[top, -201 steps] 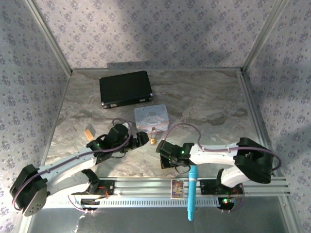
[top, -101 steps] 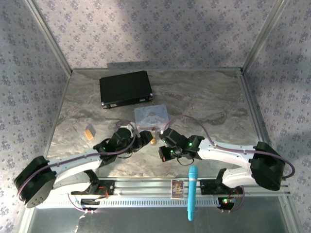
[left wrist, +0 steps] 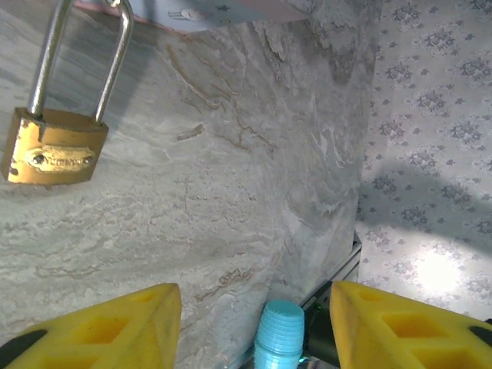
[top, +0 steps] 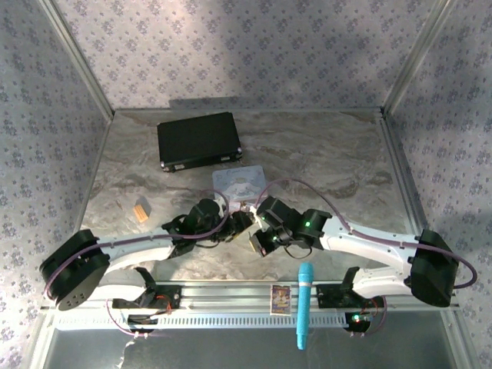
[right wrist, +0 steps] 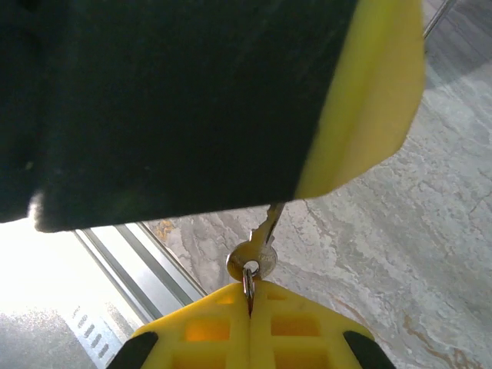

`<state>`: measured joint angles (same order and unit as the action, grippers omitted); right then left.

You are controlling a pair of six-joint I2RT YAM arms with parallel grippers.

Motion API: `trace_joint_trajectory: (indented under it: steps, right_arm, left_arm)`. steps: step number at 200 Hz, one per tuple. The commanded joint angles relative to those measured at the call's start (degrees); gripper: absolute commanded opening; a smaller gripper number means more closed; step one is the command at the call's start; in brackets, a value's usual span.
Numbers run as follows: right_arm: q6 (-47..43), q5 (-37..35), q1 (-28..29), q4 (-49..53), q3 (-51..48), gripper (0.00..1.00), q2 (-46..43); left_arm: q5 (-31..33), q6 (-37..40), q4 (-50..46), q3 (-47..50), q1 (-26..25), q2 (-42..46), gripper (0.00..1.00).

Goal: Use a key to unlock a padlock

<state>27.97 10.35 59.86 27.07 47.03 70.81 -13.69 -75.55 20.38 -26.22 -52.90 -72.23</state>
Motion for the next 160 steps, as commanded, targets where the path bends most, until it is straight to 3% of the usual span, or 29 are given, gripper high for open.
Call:
trace_joint_trajectory:
  steps: [1,18,60,93,160]
  right_arm:
    - [-1.9,-0.5,-0.2,2.1,1.9,0.0,-0.7]
    - [-1.8,-1.3,-0.4,1.8,1.9,0.0,-0.9]
    - [-2.2,-2.0,-0.8,1.6,2.5,0.0,-0.2]
    - [-2.1,-1.9,-1.8,0.8,2.3,0.0,-0.1]
    - [-2.6,-2.6,-2.5,-0.5,1.6,0.0,0.6]
  left_arm:
    - [-1.8,-0.4,1.2,-1.5,-0.3,-0.1,0.44]
    - [-2.7,-1.2,0.8,-1.4,-0.4,-0.4,0.32]
    - [-3.5,-1.0,0.4,-1.8,-0.8,-0.5,0.22]
    - [-3.9,-0.9,0.1,-1.9,-1.3,-0.5,0.22]
    - [-3.7,0.2,-1.0,-2.8,-2.1,-0.8,0.04]
